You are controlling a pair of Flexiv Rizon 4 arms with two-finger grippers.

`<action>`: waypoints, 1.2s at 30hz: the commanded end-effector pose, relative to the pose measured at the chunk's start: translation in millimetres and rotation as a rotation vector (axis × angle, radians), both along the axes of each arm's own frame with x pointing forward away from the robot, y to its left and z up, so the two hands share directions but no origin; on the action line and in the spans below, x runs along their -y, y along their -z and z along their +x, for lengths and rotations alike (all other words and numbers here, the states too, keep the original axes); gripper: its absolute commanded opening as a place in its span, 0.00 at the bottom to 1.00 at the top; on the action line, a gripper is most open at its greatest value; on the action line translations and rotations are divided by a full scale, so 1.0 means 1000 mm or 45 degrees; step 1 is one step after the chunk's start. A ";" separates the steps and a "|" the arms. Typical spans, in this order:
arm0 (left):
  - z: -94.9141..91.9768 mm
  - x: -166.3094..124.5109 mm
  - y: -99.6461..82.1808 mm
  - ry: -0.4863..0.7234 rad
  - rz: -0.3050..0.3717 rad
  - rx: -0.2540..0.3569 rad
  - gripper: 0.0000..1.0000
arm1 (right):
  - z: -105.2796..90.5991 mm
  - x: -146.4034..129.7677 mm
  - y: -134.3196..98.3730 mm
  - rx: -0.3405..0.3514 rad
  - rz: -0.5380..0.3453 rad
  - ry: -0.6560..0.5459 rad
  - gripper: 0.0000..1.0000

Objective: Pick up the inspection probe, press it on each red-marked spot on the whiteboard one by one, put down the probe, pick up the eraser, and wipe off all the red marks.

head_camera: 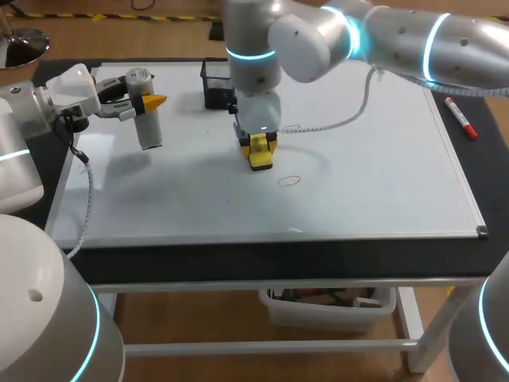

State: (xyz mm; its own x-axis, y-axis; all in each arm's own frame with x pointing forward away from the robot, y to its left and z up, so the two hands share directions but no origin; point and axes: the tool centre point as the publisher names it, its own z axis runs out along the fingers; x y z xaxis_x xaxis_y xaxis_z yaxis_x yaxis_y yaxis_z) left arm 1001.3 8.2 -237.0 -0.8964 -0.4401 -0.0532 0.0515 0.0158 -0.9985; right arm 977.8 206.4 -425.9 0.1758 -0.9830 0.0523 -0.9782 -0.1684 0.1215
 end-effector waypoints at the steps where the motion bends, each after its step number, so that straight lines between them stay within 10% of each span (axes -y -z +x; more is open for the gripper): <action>1: 0.000 0.001 0.000 -0.003 -0.003 0.005 0.00 | 0.002 0.012 0.001 0.009 0.004 0.012 0.00; 22: 0.000 0.001 0.000 -0.003 -0.003 0.005 0.00 | 0.007 0.057 -0.032 0.052 0.027 0.096 0.00; 36: 0.000 0.001 0.000 -0.003 -0.003 0.005 0.00 | 0.033 0.157 -0.052 0.093 0.030 0.301 0.00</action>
State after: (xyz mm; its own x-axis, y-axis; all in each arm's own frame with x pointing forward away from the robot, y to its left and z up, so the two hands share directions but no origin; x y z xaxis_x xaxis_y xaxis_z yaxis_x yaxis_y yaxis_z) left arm 1001.3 8.1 -237.0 -0.8964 -0.4401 -0.0532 0.0515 0.0158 -0.9985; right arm 1012.9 82.4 -384.3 -0.0574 -0.9966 0.0587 -0.9967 0.0606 0.0541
